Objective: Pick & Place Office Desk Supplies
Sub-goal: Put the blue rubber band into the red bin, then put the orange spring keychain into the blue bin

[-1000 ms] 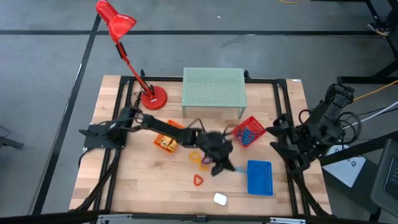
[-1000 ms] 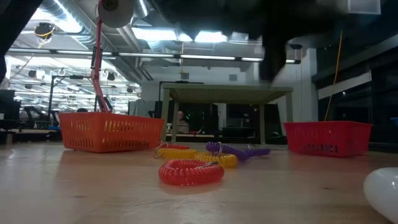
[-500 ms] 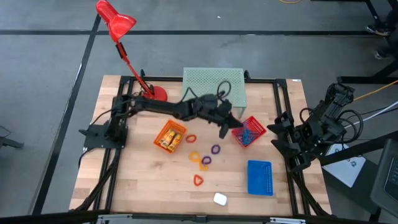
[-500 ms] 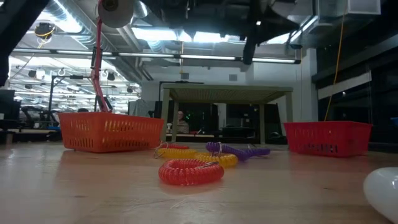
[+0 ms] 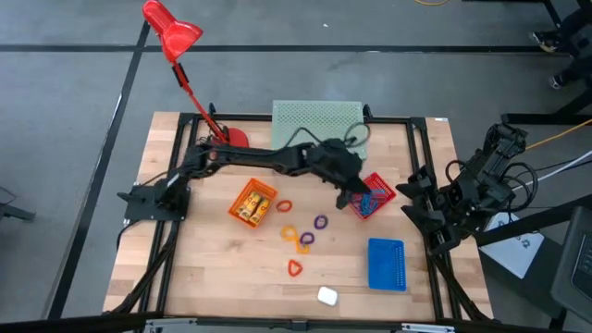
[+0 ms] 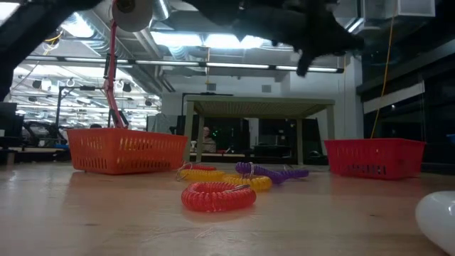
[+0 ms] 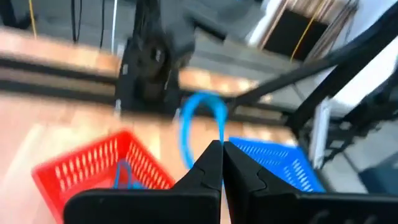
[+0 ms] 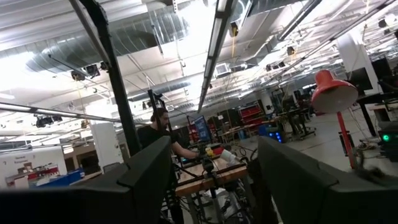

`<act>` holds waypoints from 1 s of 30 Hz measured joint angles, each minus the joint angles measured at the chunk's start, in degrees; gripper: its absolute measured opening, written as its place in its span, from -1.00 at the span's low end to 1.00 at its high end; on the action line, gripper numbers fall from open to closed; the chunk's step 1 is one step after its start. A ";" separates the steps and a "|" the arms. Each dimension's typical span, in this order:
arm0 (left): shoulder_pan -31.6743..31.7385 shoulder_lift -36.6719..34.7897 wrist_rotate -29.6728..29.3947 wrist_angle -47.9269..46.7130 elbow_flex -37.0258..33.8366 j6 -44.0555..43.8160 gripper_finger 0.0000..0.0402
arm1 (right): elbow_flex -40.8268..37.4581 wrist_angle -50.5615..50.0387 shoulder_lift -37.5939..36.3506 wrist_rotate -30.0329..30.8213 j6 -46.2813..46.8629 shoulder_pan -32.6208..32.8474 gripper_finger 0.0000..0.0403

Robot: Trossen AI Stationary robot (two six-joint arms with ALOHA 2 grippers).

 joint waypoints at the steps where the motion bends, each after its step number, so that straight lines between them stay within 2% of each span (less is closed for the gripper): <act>1: -0.06 1.76 -0.44 -1.62 2.27 0.36 -0.99 | 0.00 -0.02 0.00 0.09 0.12 0.00 0.21; 5: 0.17 6.77 -4.07 -8.12 10.11 1.56 -0.99 | 0.00 -0.23 0.00 0.09 1.59 0.00 0.21; 8: 0.35 9.88 -4.69 -12.49 14.28 3.73 -0.99 | 0.00 -0.81 0.02 -0.50 2.97 0.00 0.21; 14: -0.21 12.32 -3.24 -14.61 15.34 4.04 -0.99 | 0.00 -0.93 0.15 -0.72 3.10 0.00 0.21; 18: -0.72 12.10 -4.71 -14.20 15.17 6.58 -0.97 | 0.00 -0.93 0.15 -0.69 3.09 0.00 0.21; 30: -1.29 12.14 -8.12 -13.75 15.08 6.91 -0.50 | 0.00 -1.35 0.17 -0.72 3.11 0.00 0.21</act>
